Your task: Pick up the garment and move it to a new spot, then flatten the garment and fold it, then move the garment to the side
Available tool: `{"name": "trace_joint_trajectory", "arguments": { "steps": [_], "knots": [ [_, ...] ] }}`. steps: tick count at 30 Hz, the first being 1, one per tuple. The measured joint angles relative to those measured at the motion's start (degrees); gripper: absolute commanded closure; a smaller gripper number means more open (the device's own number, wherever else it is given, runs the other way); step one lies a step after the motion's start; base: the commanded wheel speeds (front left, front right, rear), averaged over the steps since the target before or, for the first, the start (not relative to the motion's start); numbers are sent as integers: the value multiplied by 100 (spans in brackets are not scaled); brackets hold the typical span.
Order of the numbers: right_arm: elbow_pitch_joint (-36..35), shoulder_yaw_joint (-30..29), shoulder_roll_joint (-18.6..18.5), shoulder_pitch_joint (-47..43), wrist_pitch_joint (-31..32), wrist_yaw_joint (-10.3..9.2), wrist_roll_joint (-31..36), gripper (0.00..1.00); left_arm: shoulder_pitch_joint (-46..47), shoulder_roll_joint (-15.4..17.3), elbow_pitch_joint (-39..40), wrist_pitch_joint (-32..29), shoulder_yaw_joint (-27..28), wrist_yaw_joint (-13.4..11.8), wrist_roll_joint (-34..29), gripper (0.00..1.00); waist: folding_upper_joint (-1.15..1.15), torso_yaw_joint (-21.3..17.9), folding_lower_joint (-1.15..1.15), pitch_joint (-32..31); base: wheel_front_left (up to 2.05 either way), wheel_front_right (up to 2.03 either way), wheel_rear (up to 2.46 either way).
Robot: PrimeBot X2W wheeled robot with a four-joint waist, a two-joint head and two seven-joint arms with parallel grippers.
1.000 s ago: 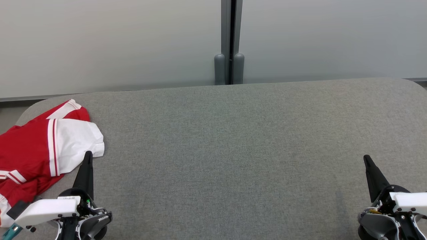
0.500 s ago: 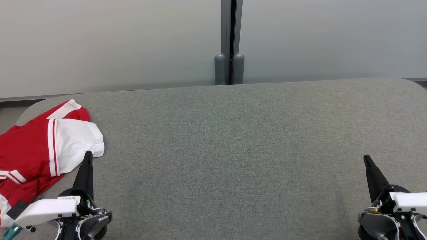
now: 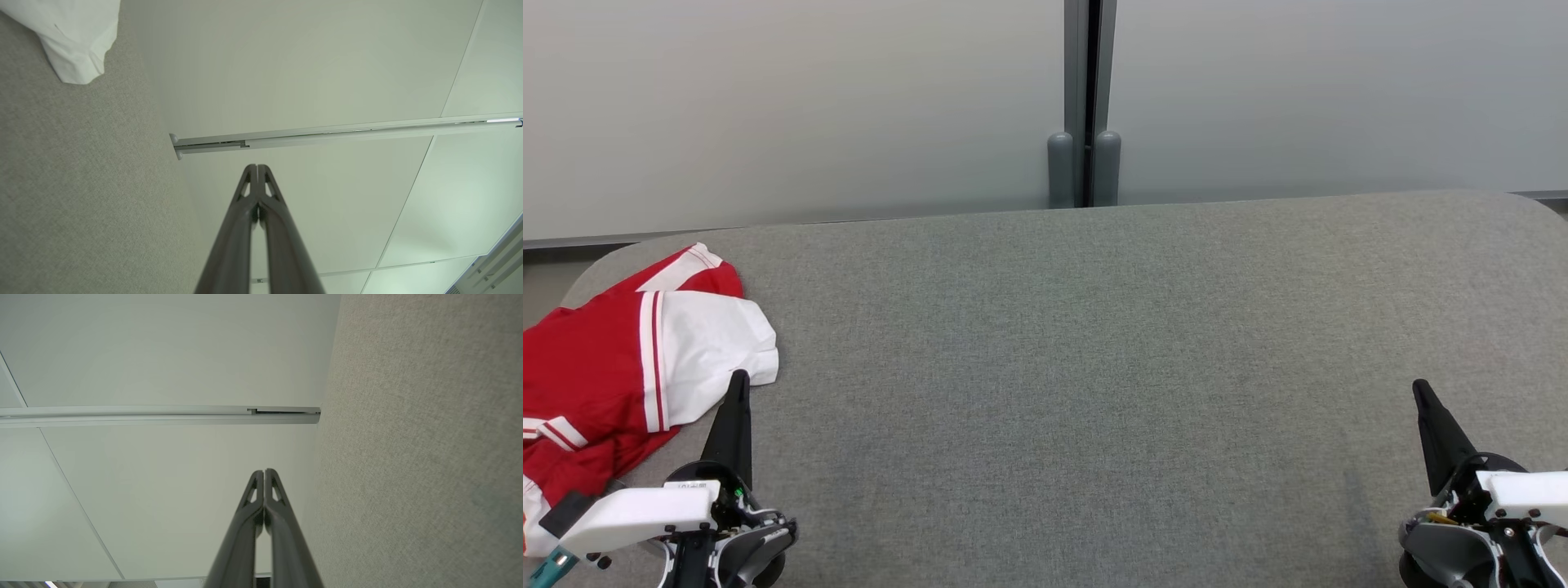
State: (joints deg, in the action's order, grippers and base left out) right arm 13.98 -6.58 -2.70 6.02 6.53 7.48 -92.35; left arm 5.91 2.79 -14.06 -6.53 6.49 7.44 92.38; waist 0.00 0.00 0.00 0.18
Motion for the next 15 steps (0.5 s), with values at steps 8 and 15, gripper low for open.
{"name": "trace_joint_trajectory", "arguments": {
  "steps": [8,15],
  "knots": [
    [0,0,0,0,0,0,0,100,0,0,0,0,0,0,0,100,0,0,0,0,0,0,0],
    [0,0,0,0,0,0,0,100,0,0,0,0,0,0,0,100,0,0,0,0,0,0,0]
  ]
}}
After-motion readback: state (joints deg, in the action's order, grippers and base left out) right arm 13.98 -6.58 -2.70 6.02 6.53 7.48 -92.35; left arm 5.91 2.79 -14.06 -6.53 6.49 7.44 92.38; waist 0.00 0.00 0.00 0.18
